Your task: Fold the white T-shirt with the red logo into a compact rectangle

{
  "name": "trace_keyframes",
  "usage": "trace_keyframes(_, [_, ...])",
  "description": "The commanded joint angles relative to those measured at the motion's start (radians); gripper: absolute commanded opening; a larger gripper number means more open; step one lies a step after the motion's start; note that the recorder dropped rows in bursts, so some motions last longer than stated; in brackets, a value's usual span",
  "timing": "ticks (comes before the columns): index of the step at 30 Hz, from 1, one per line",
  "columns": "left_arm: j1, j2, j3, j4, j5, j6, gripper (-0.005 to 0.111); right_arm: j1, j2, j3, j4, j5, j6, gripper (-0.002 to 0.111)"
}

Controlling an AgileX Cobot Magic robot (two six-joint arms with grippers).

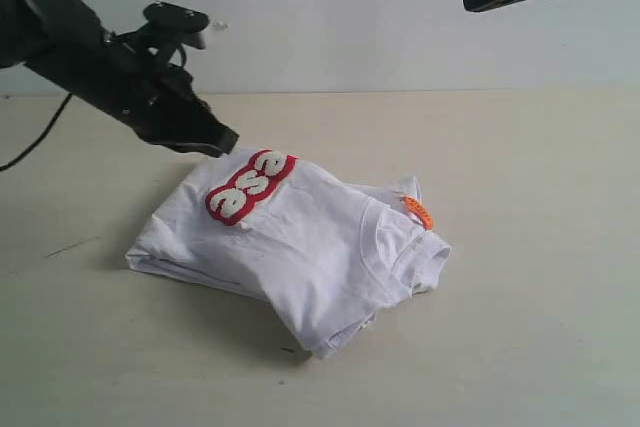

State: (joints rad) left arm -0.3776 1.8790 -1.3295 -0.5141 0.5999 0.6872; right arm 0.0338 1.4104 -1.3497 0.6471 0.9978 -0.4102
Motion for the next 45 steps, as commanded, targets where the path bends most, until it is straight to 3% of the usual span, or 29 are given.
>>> trace_keyframes(1, [-0.117, 0.034, 0.004, -0.087, -0.109, 0.074, 0.000, 0.001, 0.000, -0.003, -0.001, -0.028, -0.006, 0.000])
trace_keyframes(6, [-0.190, 0.127, -0.033, -0.073, -0.117, 0.087, 0.000, 0.001, 0.000, -0.003, 0.005, -0.028, -0.006, 0.000])
trace_keyframes(11, [-0.188, 0.222, -0.075, -0.062, -0.086, 0.058, 0.000, 0.001, 0.000, -0.003, 0.005, -0.028, -0.006, 0.000])
trace_keyframes(19, [-0.117, 0.282, -0.078, 0.264, -0.032, -0.207, 0.000, 0.001, 0.000, -0.003, 0.005, -0.024, -0.006, 0.000])
trace_keyframes(26, [0.029, 0.281, -0.078, 0.256, 0.108, -0.255, 0.000, 0.001, 0.000, -0.003, 0.005, -0.024, -0.006, 0.000])
trace_keyframes(29, [0.057, 0.270, -0.054, 0.240, 0.111, -0.301, 0.000, 0.001, 0.000, -0.003, 0.005, -0.020, -0.006, 0.000])
trace_keyframes(36, [0.041, 0.200, 0.022, 0.118, 0.140, -0.325, 0.000, 0.001, 0.000, -0.003, 0.005, -0.020, -0.006, 0.000])
trace_keyframes(45, [0.010, -0.012, 0.078, 0.104, 0.139, -0.275, 0.000, 0.001, 0.000, -0.003, 0.009, -0.003, -0.006, 0.000])
